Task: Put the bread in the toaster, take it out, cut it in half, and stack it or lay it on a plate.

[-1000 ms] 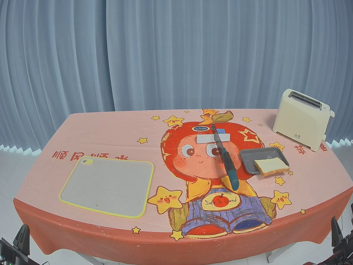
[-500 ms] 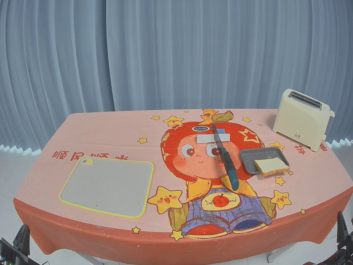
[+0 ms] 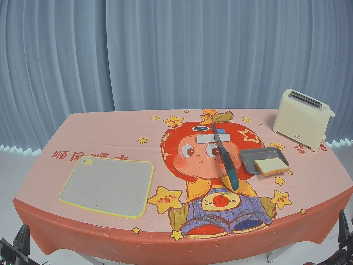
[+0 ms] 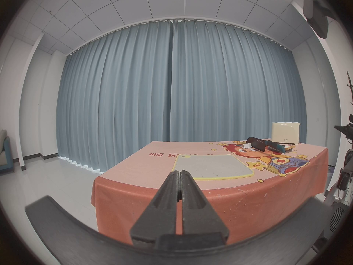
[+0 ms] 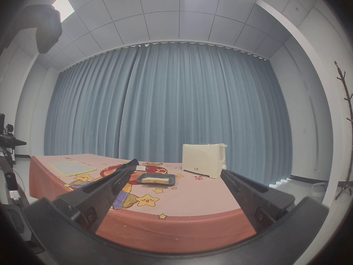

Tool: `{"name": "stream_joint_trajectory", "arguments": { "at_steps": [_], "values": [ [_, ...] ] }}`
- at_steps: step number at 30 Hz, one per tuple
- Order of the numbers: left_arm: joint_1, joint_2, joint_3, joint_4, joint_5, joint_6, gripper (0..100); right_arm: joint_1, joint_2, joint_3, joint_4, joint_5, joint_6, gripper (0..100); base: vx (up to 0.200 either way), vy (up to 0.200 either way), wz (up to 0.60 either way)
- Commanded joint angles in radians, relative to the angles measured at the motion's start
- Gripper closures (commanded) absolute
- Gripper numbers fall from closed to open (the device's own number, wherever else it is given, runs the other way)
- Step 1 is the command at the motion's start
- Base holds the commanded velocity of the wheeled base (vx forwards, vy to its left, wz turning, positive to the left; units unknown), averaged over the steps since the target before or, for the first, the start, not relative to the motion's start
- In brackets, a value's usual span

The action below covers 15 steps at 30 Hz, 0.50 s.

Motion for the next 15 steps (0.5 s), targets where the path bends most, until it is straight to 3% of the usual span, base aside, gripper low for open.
{"name": "stream_joint_trajectory", "arguments": {
  "at_steps": [1, 12, 15],
  "values": [
    [0.001, -0.016, 0.018, 0.000, 0.001, 0.000, 100, 0.000, -0.015, -0.020, 0.005, 0.020, 0.004, 0, 0.000, 0.000, 0.00],
    [0.001, -0.016, 0.018, 0.000, -0.001, 0.000, 100, 0.003, 0.057, -0.072, 0.007, 0.026, 0.005, 0, 0.000, 0.000, 0.00],
    [0.001, -0.016, 0.018, 0.000, 0.001, 0.000, 100, 0.006, 0.075, -0.072, 0.007, 0.035, 0.034, 0, 0.000, 0.000, 0.00]
  ]
}}
